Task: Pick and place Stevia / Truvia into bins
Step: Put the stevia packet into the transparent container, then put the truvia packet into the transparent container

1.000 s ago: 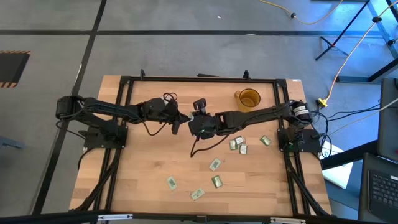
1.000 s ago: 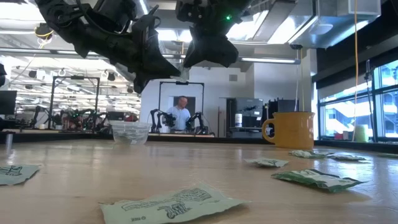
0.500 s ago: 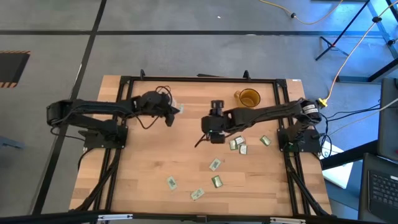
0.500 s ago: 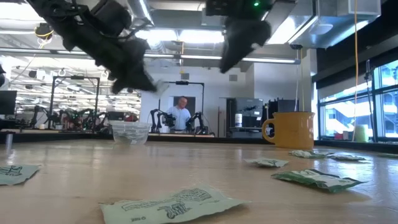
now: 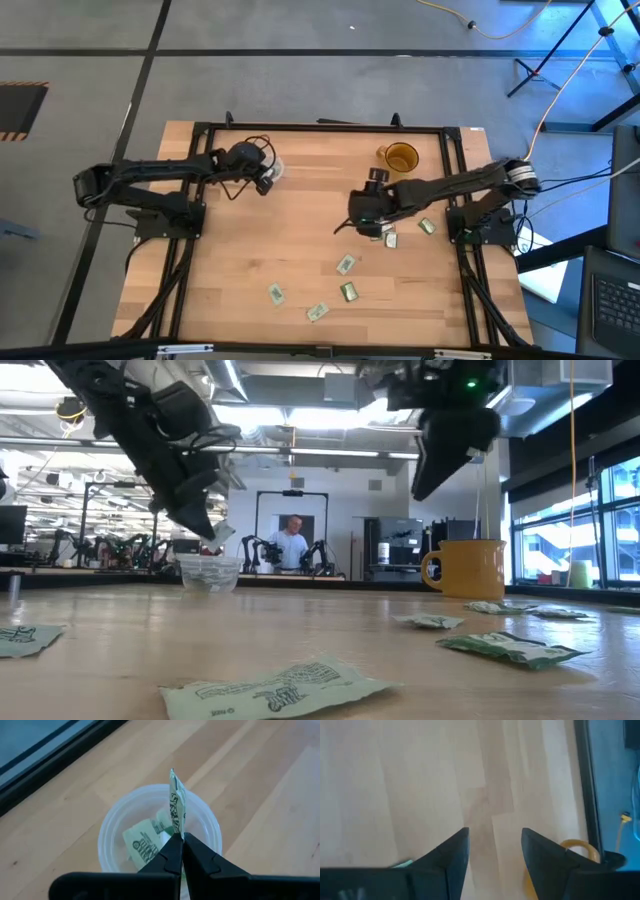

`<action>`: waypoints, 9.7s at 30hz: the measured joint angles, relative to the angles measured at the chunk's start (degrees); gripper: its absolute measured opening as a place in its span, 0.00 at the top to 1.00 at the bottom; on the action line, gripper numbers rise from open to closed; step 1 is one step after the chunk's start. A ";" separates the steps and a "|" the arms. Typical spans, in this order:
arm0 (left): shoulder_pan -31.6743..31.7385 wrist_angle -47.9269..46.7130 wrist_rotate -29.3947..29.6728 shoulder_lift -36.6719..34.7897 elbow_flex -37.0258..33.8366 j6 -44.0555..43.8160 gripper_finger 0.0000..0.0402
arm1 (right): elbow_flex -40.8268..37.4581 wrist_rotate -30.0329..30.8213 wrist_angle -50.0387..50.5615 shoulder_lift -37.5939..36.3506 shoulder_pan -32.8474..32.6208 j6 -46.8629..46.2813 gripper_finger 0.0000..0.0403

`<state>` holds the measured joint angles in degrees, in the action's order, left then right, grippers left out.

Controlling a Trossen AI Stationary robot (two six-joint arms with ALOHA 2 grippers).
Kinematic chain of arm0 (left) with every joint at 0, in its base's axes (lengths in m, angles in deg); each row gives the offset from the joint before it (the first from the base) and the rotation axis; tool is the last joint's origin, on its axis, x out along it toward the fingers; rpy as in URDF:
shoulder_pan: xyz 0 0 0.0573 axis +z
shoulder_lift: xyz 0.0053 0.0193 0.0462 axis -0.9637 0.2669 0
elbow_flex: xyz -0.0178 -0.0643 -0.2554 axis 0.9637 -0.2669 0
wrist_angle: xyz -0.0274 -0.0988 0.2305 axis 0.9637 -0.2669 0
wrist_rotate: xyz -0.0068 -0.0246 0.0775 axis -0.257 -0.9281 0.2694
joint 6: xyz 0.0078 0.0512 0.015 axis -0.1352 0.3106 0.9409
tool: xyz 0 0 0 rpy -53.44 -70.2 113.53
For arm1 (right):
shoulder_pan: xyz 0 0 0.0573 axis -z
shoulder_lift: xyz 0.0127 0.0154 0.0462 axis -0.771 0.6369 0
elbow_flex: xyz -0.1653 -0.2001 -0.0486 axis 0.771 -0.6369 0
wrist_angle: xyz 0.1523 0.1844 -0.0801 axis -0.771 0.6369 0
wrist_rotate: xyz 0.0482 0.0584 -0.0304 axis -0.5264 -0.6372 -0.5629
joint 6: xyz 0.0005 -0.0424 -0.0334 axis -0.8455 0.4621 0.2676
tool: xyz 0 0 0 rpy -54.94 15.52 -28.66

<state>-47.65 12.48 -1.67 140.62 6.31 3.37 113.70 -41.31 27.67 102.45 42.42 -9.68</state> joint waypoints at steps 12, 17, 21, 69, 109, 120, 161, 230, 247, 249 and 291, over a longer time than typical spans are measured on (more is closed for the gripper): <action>0.29 -13.06 3.28 2.30 8.28 1.73 0.99 | -17.98 -0.03 -19.00 -14.33 -1.23 -4.45 0.55; 0.30 -13.01 0.18 6.88 10.36 3.95 0.99 | -22.03 0.01 -21.42 -15.29 -1.23 -6.20 0.55; 1.24 -13.61 -2.83 10.95 12.01 1.99 0.99 | -23.50 -0.03 -21.27 -15.25 -1.23 -7.53 0.55; -6.01 24.70 -15.31 -14.45 -5.19 4.55 0.83 | -23.60 -14.99 19.80 -18.81 -0.31 -53.99 0.55; -8.19 25.20 -15.21 -14.36 -6.42 4.38 0.83 | -42.13 -27.36 -2.55 -18.79 4.09 -48.67 0.70; -8.19 25.20 -15.18 -14.36 -6.42 4.35 0.83 | -42.83 -27.77 -2.56 -18.73 4.54 -47.40 0.86; -18.25 60.91 -33.31 14.54 -0.29 5.36 0.63 | -21.52 -44.94 -70.36 -15.92 4.28 14.06 0.98; -10.55 10.66 -10.39 8.53 13.27 11.88 0.99 | -21.48 -17.09 -21.59 -26.62 4.54 -4.58 0.57; -2.20 -16.20 7.15 8.42 13.29 6.55 0.99 | -28.98 -11.43 -22.08 -31.02 4.54 -8.73 0.57; -1.83 -16.14 7.45 9.83 13.29 7.65 0.99 | -29.04 -11.43 -22.16 -30.90 4.54 -8.74 0.57; -12.94 0.38 -16.68 1.81 12.24 7.01 0.81 | -29.08 -20.83 -20.54 -29.29 3.44 -5.70 0.57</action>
<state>-60.60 12.86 -18.36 142.43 18.55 10.39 84.61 -62.14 7.13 73.16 45.85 -15.38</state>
